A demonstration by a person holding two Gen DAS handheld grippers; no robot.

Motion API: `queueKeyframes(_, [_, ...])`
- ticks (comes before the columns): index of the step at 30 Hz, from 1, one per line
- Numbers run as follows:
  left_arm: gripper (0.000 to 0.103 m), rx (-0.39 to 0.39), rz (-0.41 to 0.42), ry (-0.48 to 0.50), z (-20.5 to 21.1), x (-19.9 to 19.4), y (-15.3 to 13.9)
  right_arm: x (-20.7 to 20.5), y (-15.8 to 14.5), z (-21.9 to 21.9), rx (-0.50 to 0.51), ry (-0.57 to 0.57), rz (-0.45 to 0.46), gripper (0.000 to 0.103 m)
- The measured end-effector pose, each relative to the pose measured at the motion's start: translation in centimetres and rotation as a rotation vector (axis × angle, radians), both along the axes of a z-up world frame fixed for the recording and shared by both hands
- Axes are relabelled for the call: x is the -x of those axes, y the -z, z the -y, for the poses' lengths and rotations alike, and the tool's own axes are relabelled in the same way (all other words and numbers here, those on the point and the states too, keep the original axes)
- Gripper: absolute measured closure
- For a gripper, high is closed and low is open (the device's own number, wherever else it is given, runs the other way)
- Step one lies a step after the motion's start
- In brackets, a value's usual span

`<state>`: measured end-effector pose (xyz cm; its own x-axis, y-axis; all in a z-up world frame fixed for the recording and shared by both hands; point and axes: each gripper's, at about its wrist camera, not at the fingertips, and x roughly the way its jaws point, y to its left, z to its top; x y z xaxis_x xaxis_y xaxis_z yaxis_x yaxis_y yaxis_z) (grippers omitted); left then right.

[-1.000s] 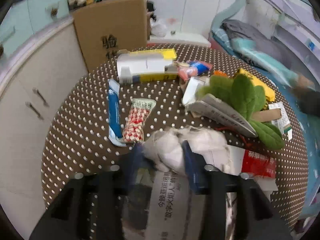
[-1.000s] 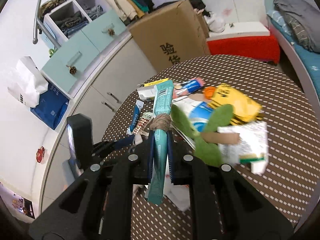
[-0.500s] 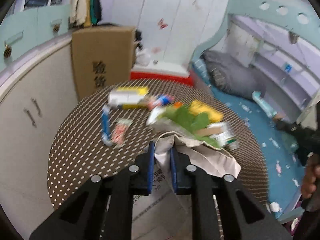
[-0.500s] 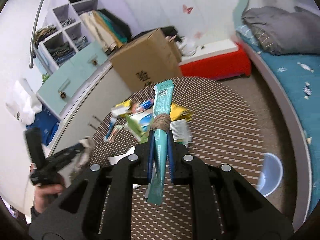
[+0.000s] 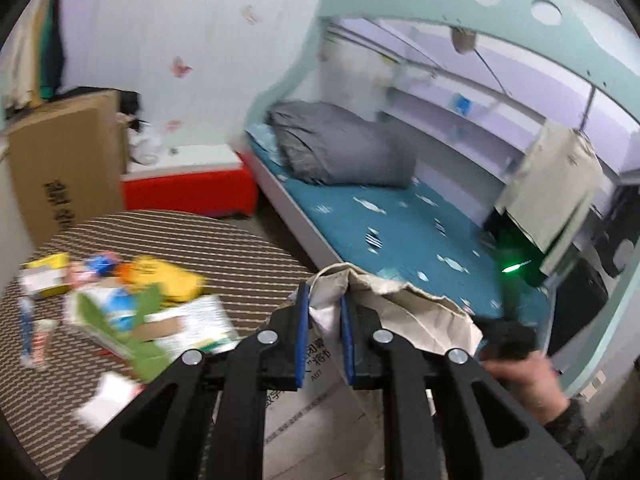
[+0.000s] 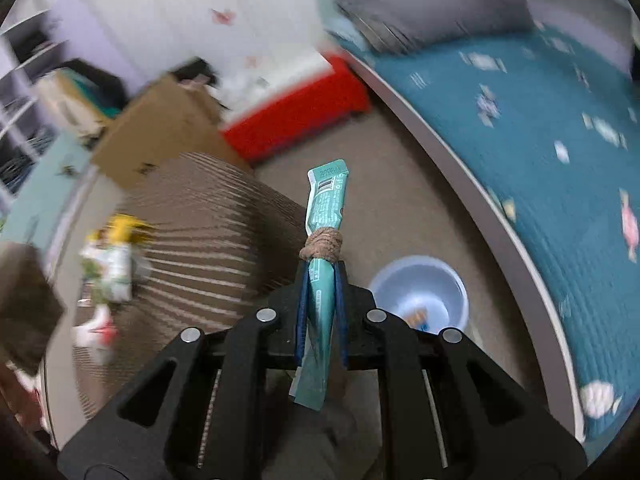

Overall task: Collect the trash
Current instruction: 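Carry the newspaper to the wastebasket and release it from the left tool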

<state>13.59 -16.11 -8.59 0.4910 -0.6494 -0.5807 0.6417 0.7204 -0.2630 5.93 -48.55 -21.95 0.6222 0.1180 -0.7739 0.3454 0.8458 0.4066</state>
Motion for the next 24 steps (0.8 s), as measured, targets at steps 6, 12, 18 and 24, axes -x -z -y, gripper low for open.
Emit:
queueKeyframes(6, [0.089, -0.056, -0.055, 0.094, 8.0, -1.4, 2.7, -2.5, 10.5, 3.8, -0.111, 0.047, -0.154, 0.089])
queueKeyframes(12, [0.089, -0.141, -0.125, 0.175, 15.3, -3.1, 6.6, -3.5, 16.3, 6.9, -0.211, 0.149, -0.195, 0.028])
queueKeyframes(18, [0.088, -0.239, -0.229, 0.234, 22.1, -5.1, 10.9, 1.5, 13.8, 9.2, -0.253, 0.302, -0.075, 0.027])
queueKeyframes(24, [0.087, -0.317, -0.309, 0.258, 27.4, -6.9, 14.4, 5.6, 9.7, 10.7, -0.215, 0.377, 0.033, 0.024])
